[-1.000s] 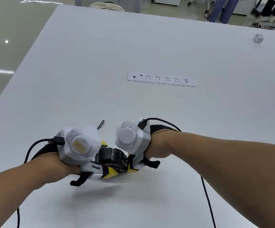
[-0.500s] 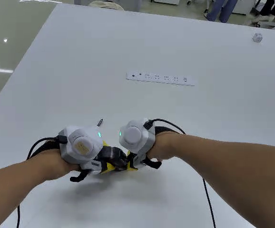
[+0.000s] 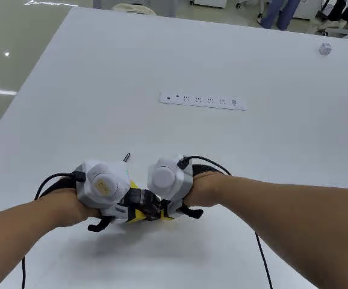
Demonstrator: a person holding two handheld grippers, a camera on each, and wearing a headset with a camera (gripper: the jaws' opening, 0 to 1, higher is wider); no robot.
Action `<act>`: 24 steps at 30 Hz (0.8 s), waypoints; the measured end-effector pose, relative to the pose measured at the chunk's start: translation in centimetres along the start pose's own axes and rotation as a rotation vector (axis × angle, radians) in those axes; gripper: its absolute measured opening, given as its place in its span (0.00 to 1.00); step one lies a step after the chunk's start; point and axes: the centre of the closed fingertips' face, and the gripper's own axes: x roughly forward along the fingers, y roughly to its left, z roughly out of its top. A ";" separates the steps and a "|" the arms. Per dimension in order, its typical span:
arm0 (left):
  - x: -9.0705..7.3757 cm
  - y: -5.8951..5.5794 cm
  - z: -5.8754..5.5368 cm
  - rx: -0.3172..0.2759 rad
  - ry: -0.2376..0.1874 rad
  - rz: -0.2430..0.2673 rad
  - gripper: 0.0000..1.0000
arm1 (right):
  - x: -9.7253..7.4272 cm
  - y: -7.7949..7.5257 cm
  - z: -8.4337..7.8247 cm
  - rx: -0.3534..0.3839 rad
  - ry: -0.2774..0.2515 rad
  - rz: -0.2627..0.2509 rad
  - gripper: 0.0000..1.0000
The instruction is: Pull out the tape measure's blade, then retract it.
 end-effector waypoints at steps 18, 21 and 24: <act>0.0 0.0 0.0 0.007 -0.001 -0.008 0.33 | -0.3 -0.1 -0.7 0.089 -0.003 -0.011 0.12; 0.0 0.0 0.0 0.006 -0.002 -0.011 0.33 | -0.3 0.0 -0.9 0.095 0.001 -0.009 0.12; 0.1 0.0 -0.1 0.005 -0.002 -0.013 0.33 | -0.6 0.1 -1.2 0.099 0.001 -0.006 0.12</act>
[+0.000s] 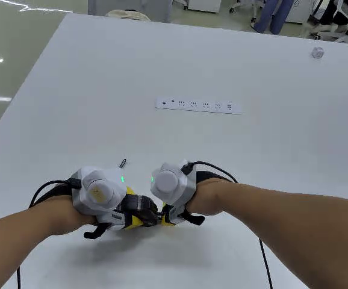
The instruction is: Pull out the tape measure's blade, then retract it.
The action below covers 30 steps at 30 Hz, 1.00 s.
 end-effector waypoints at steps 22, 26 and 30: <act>0.0 0.0 0.0 0.007 -0.001 -0.013 0.33 | -0.5 0.0 -1.2 0.016 0.004 -0.008 0.12; 0.0 0.0 -0.1 0.003 -0.002 -0.016 0.33 | -0.6 0.1 -1.3 0.024 0.001 -0.012 0.12; 0.0 -0.1 -0.1 0.003 0.001 -0.020 0.33 | -0.8 0.0 -1.6 0.026 0.001 -0.011 0.12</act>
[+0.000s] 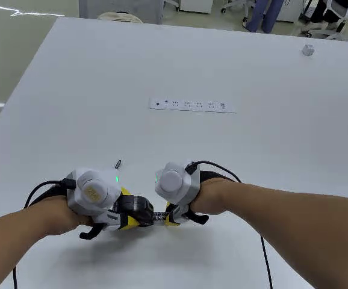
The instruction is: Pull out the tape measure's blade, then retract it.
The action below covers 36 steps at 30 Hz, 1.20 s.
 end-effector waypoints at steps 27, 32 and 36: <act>0.1 -0.1 -0.4 0.000 0.010 -0.007 0.34 | -0.3 -0.2 -1.6 0.014 0.009 -0.003 0.12; 0.3 -0.1 -1.1 0.013 0.038 -0.007 0.33 | -0.5 -0.2 -2.0 0.016 0.009 -0.005 0.12; 0.2 -0.1 -1.3 0.017 0.009 0.014 0.33 | -0.5 -0.3 -2.4 0.016 0.009 -0.008 0.12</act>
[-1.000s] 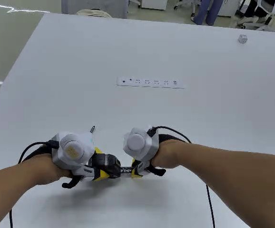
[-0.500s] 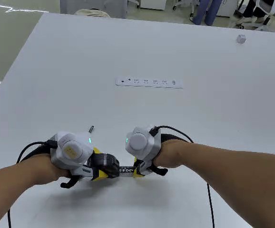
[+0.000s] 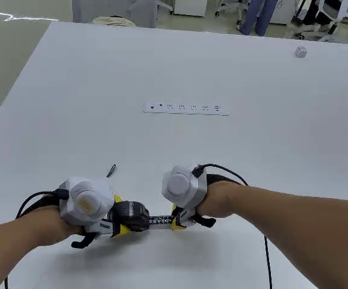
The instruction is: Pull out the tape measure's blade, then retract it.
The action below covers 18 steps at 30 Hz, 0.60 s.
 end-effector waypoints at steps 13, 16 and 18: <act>0.2 0.0 0.0 0.012 0.027 -0.023 0.32 | -0.4 0.1 -1.0 0.010 0.001 -0.002 0.12; 0.2 0.0 0.0 0.010 0.028 -0.025 0.32 | -0.4 0.1 -1.2 0.010 0.001 -0.002 0.12; 0.2 0.0 0.0 0.011 0.029 -0.026 0.32 | -0.4 0.1 -1.4 0.012 0.003 -0.002 0.12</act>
